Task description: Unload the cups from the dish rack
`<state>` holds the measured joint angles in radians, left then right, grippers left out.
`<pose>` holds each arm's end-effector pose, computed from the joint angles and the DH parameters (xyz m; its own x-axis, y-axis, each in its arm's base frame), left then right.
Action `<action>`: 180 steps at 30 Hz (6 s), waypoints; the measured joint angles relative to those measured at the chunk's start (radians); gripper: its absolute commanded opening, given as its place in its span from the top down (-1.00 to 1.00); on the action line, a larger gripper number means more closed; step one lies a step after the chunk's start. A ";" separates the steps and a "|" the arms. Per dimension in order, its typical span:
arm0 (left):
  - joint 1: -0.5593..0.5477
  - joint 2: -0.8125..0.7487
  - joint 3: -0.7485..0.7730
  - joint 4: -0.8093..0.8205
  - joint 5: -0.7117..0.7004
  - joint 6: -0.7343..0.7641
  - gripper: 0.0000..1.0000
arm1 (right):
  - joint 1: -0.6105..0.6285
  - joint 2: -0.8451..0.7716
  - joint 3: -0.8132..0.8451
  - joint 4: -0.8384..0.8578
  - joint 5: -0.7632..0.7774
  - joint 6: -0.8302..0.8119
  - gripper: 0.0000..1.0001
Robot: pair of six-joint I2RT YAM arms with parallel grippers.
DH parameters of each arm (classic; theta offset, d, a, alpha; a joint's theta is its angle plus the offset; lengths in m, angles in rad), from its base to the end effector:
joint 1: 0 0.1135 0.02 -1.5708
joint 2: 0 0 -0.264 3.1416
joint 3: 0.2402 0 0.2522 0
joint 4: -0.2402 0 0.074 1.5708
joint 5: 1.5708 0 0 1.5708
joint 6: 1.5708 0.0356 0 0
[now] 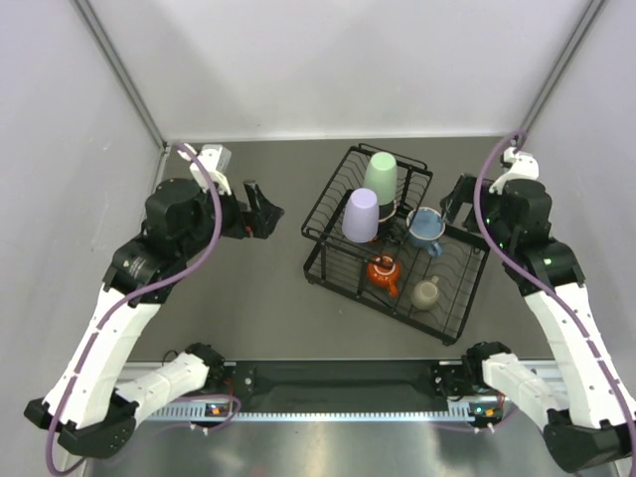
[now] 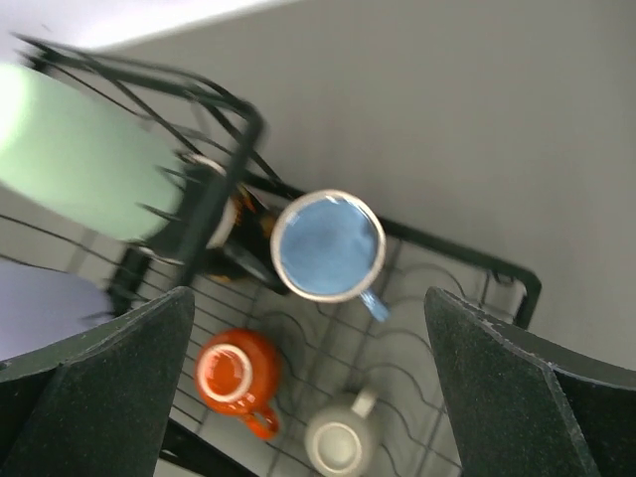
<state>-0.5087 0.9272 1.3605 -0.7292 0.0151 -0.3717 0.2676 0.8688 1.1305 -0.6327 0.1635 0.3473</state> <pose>0.1426 -0.0801 0.4500 -0.4187 -0.1823 -0.8896 0.3730 0.8587 -0.3515 0.1677 0.0400 0.3968 -0.3678 0.2474 -0.8964 0.0113 0.9651 0.2617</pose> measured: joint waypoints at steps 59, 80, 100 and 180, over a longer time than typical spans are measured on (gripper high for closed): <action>0.279 0.076 -0.179 0.006 0.389 -0.162 -0.95 | -0.238 0.294 -0.613 0.628 -0.404 -0.154 0.04; 0.279 0.083 -0.121 0.003 0.393 -0.177 -0.94 | -0.236 0.316 -0.620 0.644 -0.474 -0.199 0.78; 0.279 0.016 -0.117 0.003 0.396 -0.205 -0.93 | -0.238 0.060 -0.687 0.623 -0.423 -0.099 1.00; 0.145 0.264 -0.168 1.185 0.546 -1.113 -0.60 | -0.055 0.023 -0.204 0.940 -0.348 0.834 1.00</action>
<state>-0.3634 1.1915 1.1923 0.4557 0.5610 -1.4845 0.2127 0.8921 0.9260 0.3069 -0.1844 1.1816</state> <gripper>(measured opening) 0.802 0.204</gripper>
